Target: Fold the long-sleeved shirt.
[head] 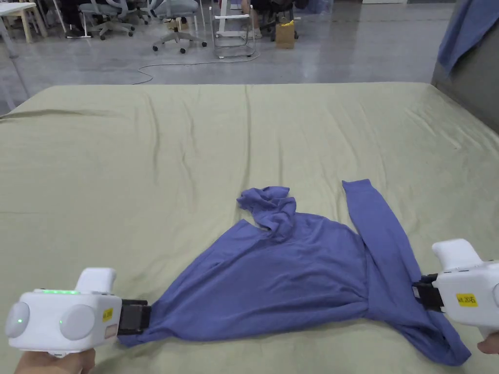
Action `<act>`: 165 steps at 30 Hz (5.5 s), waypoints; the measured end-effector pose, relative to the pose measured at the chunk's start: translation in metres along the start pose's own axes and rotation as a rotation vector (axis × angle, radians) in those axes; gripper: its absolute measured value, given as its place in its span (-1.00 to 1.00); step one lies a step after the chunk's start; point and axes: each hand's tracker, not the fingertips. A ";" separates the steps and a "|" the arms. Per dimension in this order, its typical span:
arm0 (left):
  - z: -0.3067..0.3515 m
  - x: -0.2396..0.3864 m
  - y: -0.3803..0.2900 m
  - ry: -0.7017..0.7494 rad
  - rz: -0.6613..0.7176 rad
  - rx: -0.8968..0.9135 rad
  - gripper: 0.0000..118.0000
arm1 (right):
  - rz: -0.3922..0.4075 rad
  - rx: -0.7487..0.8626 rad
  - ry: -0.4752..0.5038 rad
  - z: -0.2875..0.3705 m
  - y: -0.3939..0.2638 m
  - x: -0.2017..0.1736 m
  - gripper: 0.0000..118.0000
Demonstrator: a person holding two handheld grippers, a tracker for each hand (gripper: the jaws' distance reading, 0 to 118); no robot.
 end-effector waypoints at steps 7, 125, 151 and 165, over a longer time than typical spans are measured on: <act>-0.034 0.012 -0.010 -0.005 0.020 -0.043 0.12 | 0.021 -0.053 0.005 -0.035 0.024 -0.010 -1.00; 0.052 0.031 0.074 -0.133 -0.221 0.165 -1.00 | 0.078 -0.022 0.066 0.011 0.043 0.000 -1.00; -0.042 0.031 0.122 -0.133 -0.072 0.161 -1.00 | -0.172 -0.163 -0.077 -0.304 0.321 0.044 -0.90; 0.009 0.048 0.091 -0.213 -0.087 0.217 -1.00 | 0.069 0.106 0.025 -0.061 0.200 -0.016 -0.89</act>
